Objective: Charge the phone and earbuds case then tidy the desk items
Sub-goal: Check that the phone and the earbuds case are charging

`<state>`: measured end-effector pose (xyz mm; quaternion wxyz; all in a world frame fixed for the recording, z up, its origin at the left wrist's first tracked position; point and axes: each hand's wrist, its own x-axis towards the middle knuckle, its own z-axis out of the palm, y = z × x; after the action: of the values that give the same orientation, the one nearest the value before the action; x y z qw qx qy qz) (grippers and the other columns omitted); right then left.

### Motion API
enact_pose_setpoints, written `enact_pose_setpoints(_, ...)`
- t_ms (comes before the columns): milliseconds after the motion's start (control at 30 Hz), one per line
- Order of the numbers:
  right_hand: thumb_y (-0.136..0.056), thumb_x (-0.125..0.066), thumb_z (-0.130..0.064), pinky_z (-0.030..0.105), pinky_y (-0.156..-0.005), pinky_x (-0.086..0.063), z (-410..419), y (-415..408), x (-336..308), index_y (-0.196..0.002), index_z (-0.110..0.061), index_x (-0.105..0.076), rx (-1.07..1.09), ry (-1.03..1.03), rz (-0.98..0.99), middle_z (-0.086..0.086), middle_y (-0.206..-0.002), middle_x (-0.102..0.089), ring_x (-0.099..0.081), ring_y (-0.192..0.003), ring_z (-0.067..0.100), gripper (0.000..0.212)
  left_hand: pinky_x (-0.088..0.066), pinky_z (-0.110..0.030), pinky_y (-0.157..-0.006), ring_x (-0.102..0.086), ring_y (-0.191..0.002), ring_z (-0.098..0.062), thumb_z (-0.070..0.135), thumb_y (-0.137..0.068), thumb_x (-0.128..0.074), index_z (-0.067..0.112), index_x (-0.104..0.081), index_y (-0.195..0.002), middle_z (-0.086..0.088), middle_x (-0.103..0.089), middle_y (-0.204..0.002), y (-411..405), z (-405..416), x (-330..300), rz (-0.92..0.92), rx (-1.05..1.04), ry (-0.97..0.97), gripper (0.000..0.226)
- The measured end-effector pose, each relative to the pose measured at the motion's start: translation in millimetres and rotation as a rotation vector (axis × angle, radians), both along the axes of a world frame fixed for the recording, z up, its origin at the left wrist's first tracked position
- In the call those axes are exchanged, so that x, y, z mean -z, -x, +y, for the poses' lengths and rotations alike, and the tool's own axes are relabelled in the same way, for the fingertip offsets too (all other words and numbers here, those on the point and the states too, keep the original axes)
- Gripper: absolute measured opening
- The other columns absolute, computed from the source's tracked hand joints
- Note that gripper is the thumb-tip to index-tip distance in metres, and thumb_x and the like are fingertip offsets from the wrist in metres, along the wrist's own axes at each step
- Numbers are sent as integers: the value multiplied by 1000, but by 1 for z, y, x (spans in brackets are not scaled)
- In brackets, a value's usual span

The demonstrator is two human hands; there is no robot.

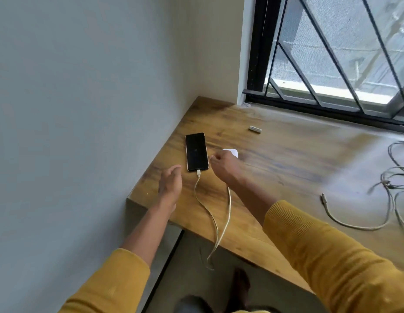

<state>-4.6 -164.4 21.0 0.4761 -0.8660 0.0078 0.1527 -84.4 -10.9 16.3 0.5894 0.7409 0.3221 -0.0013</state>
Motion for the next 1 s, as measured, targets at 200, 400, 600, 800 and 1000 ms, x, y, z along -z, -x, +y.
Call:
enact_pose_setpoints(200,-90,-41,2,29,-50,-22,19,-32,7,-63,-12,-39,17,16,35,-1,-59,-36,-34,-60,16,31,-43,-48,-120,-55,-139,-28,30,-106,-46,8,-62,-138,-12,-61,-145,-46,16,16,26,-14,64,42)
enact_pose_setpoints(400,-85,-42,8,30,-50,-20,36,-54,15,-58,-16,-33,79,2,122,-1,-57,-35,-30,-55,16,38,-48,-35,-92,-62,-89,-12,25,-110,-43,31,-54,-78,9,-63,-85,-83,20,24,26,12,85,34)
enact_pose_setpoints(600,-89,-45,3,32,-51,-19,46,-69,22,-61,-13,-33,200,18,135,2,-59,-36,-31,-58,20,35,-50,-37,-107,-66,-112,-20,20,-93,-53,21,-74,-114,3,-72,-106,-102,36,38,19,33,132,29)
enact_pose_setpoints(800,-91,-47,-1,30,-53,-21,54,-74,28,-59,-16,-33,286,-43,179,1,-58,-34,-31,-57,18,38,-55,-41,-110,-69,-122,-22,4,-105,-58,2,-57,-147,-11,-68,-138,-112,50,52,45,8,177,42)
enact_pose_setpoints(1000,-63,-48,-20,41,-60,-32,52,-75,61,-57,-11,-51,339,-273,313,5,-63,-46,-41,-64,22,12,-59,-40,-103,-71,-116,-22,3,-104,-62,10,-67,-138,-8,-73,-130,-113,58,57,46,-8,202,35)
